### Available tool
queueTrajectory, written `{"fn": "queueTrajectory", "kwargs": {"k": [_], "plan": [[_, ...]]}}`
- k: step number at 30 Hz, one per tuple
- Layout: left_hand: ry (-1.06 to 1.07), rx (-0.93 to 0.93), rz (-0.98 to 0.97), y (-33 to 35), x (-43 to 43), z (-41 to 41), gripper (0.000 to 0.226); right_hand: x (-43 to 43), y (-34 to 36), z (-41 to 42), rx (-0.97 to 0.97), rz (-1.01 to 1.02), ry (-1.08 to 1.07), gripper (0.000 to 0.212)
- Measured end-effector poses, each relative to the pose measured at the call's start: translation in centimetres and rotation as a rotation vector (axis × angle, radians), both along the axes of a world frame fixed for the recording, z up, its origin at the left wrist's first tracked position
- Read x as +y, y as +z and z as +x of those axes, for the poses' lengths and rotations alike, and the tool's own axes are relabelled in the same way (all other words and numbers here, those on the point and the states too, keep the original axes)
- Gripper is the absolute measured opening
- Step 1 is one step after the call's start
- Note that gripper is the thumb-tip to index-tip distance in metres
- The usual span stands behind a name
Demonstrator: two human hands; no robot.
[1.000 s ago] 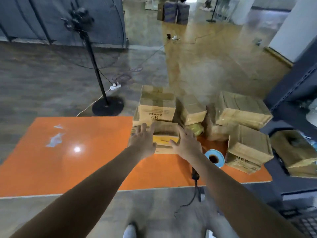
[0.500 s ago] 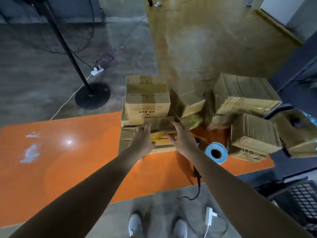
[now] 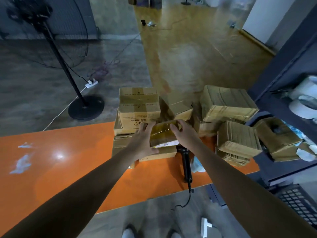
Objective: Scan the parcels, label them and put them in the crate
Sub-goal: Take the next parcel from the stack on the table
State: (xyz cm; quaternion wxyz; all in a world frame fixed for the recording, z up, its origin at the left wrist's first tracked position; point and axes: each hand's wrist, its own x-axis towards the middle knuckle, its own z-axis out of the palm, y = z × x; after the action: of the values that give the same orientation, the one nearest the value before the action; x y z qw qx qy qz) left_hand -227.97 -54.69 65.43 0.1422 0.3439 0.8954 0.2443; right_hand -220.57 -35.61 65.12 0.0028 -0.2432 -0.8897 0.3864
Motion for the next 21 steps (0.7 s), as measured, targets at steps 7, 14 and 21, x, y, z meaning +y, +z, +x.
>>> {"fn": "queueTrajectory", "kwargs": {"k": [7,14,21], "plan": [[0.111,-0.489,0.195,0.1,-0.6,-0.5,0.073,0.8,0.8,1.2,0.014,-0.254,0.030,0.062],[0.149,-0.730,0.237,-0.5,-0.4,-0.1,0.046,0.9,-0.3,3.1,0.017,-0.493,-0.046,0.028],[0.257,-0.860,0.393,-2.0,-0.4,0.5,0.029,1.0,-2.1,4.0,0.027,-0.587,-0.218,0.034]]}}
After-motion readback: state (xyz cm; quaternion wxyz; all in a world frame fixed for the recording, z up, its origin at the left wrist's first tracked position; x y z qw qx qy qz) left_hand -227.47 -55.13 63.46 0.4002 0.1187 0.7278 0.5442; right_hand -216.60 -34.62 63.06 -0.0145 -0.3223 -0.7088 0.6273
